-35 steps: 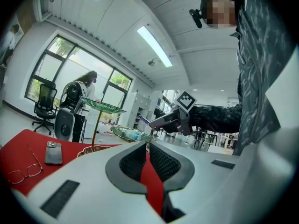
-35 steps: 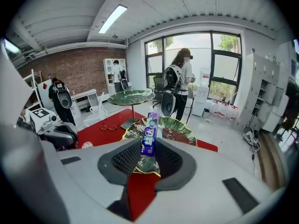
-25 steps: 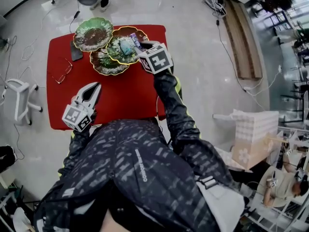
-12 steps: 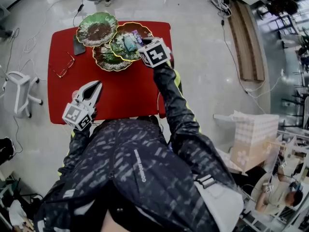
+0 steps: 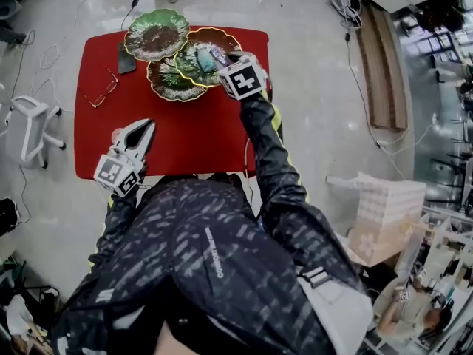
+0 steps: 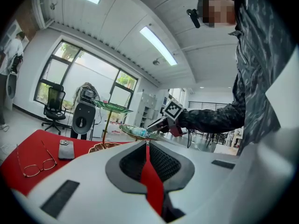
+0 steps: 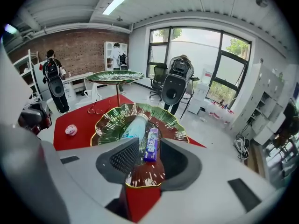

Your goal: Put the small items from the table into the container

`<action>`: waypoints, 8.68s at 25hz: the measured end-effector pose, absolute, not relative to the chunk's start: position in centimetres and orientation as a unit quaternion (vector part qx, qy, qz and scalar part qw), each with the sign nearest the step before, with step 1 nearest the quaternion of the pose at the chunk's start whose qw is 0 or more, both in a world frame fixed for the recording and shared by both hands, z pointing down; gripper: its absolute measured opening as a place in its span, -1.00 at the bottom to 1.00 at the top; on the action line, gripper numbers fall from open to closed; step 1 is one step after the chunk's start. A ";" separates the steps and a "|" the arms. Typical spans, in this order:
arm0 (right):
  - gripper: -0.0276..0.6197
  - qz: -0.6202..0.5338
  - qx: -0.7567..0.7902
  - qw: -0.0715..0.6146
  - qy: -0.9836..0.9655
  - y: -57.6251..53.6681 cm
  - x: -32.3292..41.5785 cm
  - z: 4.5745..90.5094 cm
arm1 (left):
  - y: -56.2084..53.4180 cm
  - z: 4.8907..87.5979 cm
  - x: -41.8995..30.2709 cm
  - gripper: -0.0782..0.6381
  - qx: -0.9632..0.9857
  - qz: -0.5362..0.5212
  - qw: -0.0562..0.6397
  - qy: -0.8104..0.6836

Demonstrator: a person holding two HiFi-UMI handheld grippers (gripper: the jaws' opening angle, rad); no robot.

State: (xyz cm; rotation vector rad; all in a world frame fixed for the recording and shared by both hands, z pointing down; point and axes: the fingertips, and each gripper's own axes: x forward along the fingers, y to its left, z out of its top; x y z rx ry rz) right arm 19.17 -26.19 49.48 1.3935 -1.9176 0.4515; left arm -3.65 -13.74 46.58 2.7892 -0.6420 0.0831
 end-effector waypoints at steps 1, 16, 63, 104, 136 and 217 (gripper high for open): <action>-0.51 0.173 0.538 0.357 -0.744 -26.0 19.0 49.4 | -13.6 46.7 -3.7 -0.74 0.965 0.029 0.139 -0.222; -0.51 0.158 0.536 0.343 -0.755 -24.5 18.0 48.4 | -13.0 45.9 -2.3 -0.75 0.969 0.025 0.124 -0.213; -0.51 0.084 0.257 0.346 -0.899 -17.9 -3.4 49.5 | -8.0 49.8 -12.5 -0.75 0.898 0.004 0.180 -0.402; -0.14 0.063 0.005 0.442 -0.895 -14.2 -19.7 64.6 | -9.3 54.9 -21.1 -0.56 0.836 0.016 0.184 -0.517; 0.07 0.045 0.003 0.474 -0.879 -16.5 -22.8 71.3 | -9.6 58.7 -24.7 -0.54 0.817 0.010 0.209 -0.538; 0.07 0.045 0.286 0.355 -0.889 -25.8 -6.7 42.5 | -22.3 39.8 -10.5 -0.55 0.936 0.018 0.067 -0.346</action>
